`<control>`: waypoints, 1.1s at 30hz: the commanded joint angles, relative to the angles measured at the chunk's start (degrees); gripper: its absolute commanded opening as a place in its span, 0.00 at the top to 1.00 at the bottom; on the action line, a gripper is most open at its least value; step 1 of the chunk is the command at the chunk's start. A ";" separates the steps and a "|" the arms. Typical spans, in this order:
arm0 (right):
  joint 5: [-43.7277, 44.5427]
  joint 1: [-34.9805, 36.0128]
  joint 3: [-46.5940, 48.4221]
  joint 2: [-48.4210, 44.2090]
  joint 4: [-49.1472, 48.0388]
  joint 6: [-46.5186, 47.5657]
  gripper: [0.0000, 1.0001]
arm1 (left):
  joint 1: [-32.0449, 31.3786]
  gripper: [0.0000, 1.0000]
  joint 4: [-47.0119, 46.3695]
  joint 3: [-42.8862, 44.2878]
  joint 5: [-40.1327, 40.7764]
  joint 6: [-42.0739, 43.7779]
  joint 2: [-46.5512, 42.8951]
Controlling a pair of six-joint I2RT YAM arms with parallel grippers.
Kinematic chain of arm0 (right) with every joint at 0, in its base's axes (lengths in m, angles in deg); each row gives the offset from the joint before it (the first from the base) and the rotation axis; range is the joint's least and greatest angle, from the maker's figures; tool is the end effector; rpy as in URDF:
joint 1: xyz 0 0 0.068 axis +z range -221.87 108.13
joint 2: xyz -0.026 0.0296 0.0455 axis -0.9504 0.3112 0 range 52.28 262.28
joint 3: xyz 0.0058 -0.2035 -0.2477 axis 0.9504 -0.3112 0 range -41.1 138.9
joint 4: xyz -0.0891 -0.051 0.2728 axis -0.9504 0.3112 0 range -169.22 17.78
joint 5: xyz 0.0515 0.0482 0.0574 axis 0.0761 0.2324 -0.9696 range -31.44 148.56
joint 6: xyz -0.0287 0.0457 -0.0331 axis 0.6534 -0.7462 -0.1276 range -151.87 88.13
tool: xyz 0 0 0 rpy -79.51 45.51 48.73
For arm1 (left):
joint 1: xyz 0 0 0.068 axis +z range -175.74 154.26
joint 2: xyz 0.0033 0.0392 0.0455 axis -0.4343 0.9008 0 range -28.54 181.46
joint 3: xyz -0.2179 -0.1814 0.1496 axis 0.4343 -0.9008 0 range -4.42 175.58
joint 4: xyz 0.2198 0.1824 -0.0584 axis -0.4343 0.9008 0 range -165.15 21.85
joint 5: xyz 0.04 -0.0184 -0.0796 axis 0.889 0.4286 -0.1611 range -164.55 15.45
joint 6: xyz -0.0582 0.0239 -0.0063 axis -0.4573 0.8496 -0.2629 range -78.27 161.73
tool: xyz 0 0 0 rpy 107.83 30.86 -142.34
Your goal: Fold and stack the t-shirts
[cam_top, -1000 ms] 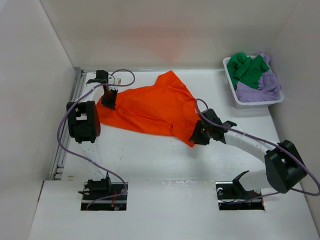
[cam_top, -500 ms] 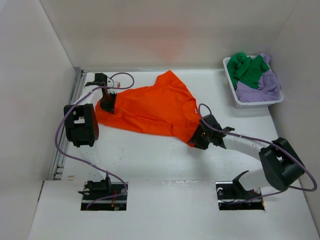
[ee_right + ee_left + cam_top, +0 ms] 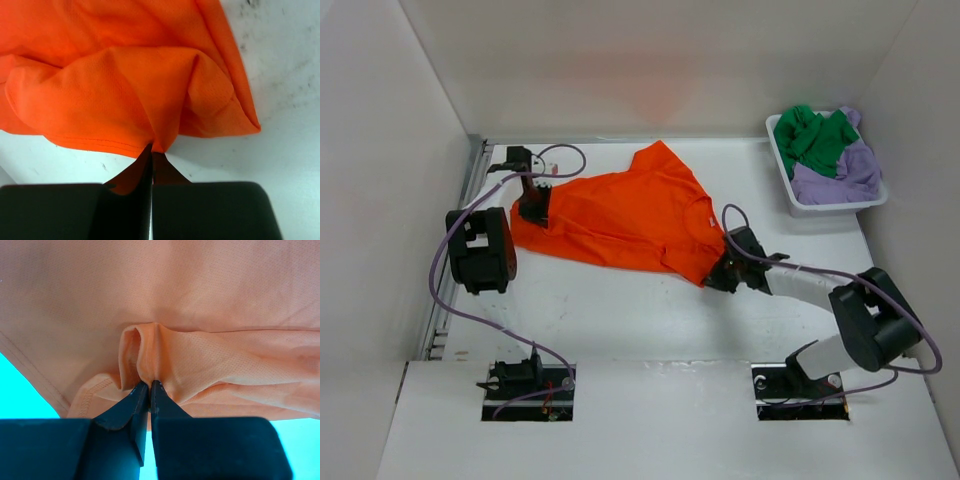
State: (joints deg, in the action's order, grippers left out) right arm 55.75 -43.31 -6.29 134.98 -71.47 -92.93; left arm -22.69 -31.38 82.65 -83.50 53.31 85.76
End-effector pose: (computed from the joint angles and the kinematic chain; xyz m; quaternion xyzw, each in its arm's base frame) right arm 0.2444 0.1357 0.1578 0.2604 0.9190 0.2247 0.1930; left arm 0.4620 0.0170 0.2101 0.0860 0.9796 -0.0553 0.1730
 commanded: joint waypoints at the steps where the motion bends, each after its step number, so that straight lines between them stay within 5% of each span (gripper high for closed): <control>1: 0.18 -1.43 3.23 2.11 -1.60 2.07 1.00 | 2.26 1.00 -0.53 3.27 -2.91 -2.25 -2.69; 6: -4.48 -9.07 29.28 12.20 6.11 13.92 1.00 | 3.24 1.00 2.19 24.16 -3.35 -3.93 5.74; 11: -4.49 -14.79 62.08 18.20 20.09 22.99 1.00 | 5.34 1.00 6.42 55.80 -2.56 -5.07 12.61; 14: -3.70 -16.03 71.09 16.11 25.81 26.68 1.00 | 7.36 1.00 3.62 55.95 -2.56 -5.16 7.80; 18: -1.15 -15.86 58.75 4.35 25.57 28.01 1.00 | 9.74 0.99 -1.04 36.39 -5.45 -3.15 -5.81; 22: 2.01 -11.30 33.73 -8.84 22.58 24.16 1.00 | 10.44 0.96 -1.93 13.62 -8.45 2.65 -16.55; 28: 2.89 -2.68 5.92 -16.60 12.14 10.63 1.00 | 11.05 0.94 -2.10 -10.74 -7.58 10.21 -21.22; 33: 2.11 -1.53 -1.23 -14.32 6.23 7.80 1.00 | 12.55 0.80 -0.71 -19.82 -3.28 15.66 -17.63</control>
State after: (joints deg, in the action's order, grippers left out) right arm 56.47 -45.48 -7.97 120.88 -55.71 -81.10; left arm -11.46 -32.00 64.77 -89.29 63.03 68.28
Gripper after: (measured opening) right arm 0.008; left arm 0.182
